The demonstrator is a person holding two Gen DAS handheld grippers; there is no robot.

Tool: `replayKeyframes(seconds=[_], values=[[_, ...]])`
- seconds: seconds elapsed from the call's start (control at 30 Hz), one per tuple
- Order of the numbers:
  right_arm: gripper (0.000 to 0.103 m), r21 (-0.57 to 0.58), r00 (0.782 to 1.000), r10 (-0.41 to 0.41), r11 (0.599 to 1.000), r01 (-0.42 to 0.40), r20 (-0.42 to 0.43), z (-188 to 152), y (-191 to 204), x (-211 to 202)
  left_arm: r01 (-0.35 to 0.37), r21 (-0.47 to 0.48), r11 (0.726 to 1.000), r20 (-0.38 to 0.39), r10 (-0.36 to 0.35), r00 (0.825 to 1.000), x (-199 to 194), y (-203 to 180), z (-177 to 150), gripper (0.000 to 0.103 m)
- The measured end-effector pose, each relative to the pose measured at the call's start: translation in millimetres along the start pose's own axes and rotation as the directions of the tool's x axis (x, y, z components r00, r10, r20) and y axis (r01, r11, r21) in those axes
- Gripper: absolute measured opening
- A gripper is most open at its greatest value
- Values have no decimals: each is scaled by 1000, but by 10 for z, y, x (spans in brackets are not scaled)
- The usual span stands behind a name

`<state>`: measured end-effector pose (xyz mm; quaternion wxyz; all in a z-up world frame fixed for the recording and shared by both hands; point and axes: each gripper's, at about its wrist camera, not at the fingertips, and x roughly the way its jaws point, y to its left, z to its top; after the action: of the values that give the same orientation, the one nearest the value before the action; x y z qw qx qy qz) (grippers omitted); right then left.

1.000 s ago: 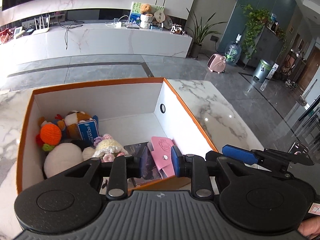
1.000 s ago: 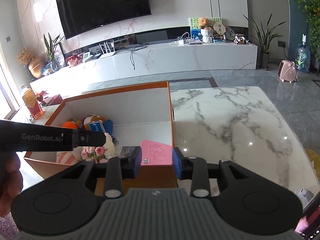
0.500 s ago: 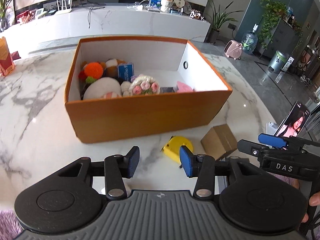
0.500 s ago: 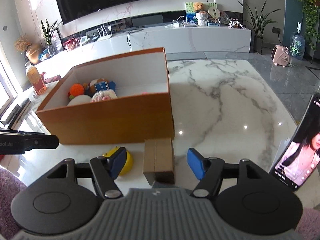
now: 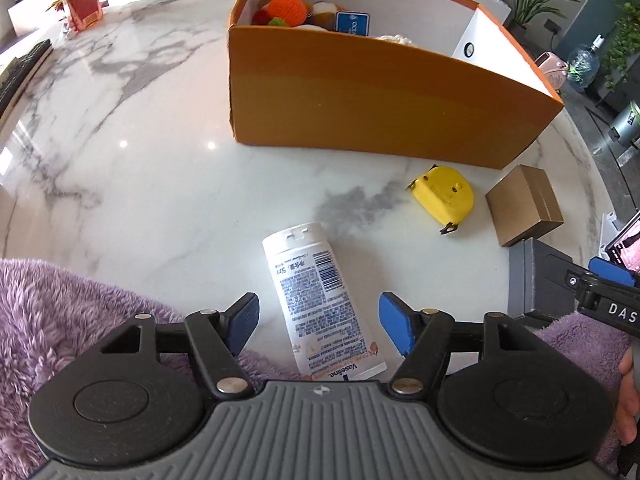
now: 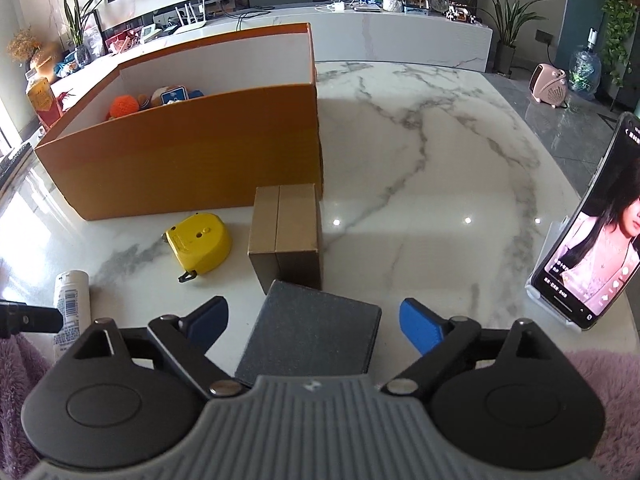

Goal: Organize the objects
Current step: 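Move left gripper to white Vaseline tube while right gripper approaches dark gray box, then close left gripper on Vaseline tube while right gripper closes on dark gray box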

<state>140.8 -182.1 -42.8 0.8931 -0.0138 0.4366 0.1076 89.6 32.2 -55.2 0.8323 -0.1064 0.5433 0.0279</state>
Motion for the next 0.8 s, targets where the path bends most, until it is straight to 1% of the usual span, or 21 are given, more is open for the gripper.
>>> replayKeyframes(seconds=[0.13,0.23,0.3,0.43,0.53,0.7,0.8], values=[[93,68,998,31,997,-28,-46,0,-101,81,-24,-15,1000,9,24,1000,18,27,-40,78],[93,120,995,64,991,-55,-77,-5,-164,141,-21,-20,1000,14,22,1000,30,32,-47,79],[93,125,992,79,990,-67,-95,-9,-159,174,-13,-23,1000,19,13,1000,48,32,-55,80],[96,81,990,76,994,-66,-116,-47,-66,196,-15,-35,999,17,15,1000,115,33,-55,81],[96,36,990,46,999,-41,-136,-65,20,225,-23,-42,999,12,23,1000,173,25,-51,81],[96,4,988,22,1000,-22,-152,-84,55,236,-51,-15,999,-14,51,999,256,-16,-75,81],[96,-26,985,14,999,-19,-171,-107,90,249,-54,-7,998,-15,54,998,258,-26,-82,81]])
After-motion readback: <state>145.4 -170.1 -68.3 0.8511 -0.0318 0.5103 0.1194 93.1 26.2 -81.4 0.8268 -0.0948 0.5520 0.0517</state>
